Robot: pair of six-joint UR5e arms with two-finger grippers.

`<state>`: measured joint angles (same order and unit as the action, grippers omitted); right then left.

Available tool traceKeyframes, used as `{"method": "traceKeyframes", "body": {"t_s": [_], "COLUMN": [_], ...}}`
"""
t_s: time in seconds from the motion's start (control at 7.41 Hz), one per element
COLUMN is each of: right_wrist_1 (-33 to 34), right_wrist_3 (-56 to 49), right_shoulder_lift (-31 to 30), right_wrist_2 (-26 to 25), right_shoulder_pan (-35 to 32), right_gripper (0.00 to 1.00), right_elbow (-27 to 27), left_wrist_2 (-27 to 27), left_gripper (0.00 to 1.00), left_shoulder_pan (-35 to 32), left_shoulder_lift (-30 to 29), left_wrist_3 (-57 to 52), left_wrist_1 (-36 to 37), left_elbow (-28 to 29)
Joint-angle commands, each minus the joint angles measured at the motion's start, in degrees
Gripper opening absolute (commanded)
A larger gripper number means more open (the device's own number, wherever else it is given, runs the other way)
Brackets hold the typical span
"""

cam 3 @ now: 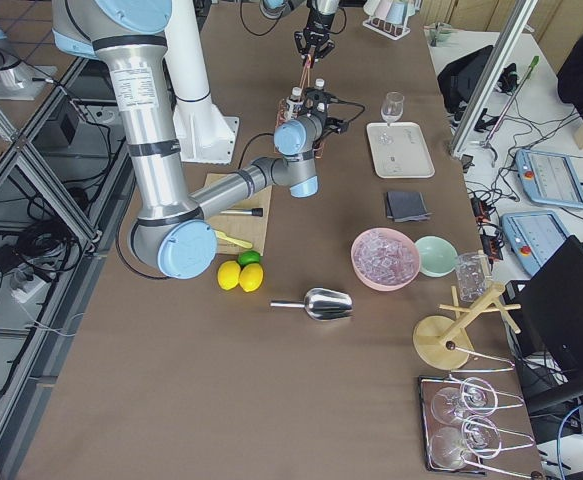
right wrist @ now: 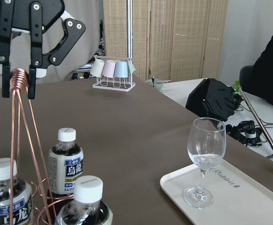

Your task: Take tea from basket to plate

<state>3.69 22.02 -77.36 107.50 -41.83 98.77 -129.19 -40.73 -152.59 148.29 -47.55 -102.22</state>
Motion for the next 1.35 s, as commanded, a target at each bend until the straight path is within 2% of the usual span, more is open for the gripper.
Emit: {"method": "traceKeyframes", "body": {"t_s": [0.0, 0.14, 0.27, 0.68, 0.94, 1.22], "right_wrist_1": [-3.66, -8.39, -9.39, -9.05, -9.22, -9.23], "right_wrist_3": [0.04, 0.13, 0.21, 0.83, 0.31, 0.65], "right_shoulder_lift": [-0.25, -0.95, -0.95, -0.43, -0.25, -0.16], "right_wrist_2": [-1.41, -2.89, -2.99, -3.17, -5.79, -6.07], "right_shoulder_pan": [1.66, 3.06, 3.60, 6.14, 8.25, 8.52], "right_gripper": [1.00, 1.00, 1.00, 1.00, 1.00, 0.99], "right_elbow": [-1.12, -2.52, -2.71, -2.97, -4.46, -4.29], "left_wrist_2": [0.08, -0.09, -0.27, -0.36, -0.18, -0.18], "left_gripper": [0.00, 0.00, 0.00, 0.00, 0.00, 0.00], "left_shoulder_pan": [0.21, 0.30, 0.30, 0.30, 1.96, 2.14], "left_shoulder_lift": [-0.69, -1.39, -1.74, -2.10, -2.01, -2.27], "left_wrist_3": [-1.34, -1.34, -1.25, -1.16, -1.25, -1.25], "left_wrist_1": [0.00, 0.08, 0.17, 0.26, 0.26, 0.26], "left_elbow": [0.96, 0.88, 0.70, 0.79, 1.75, 2.02]}}
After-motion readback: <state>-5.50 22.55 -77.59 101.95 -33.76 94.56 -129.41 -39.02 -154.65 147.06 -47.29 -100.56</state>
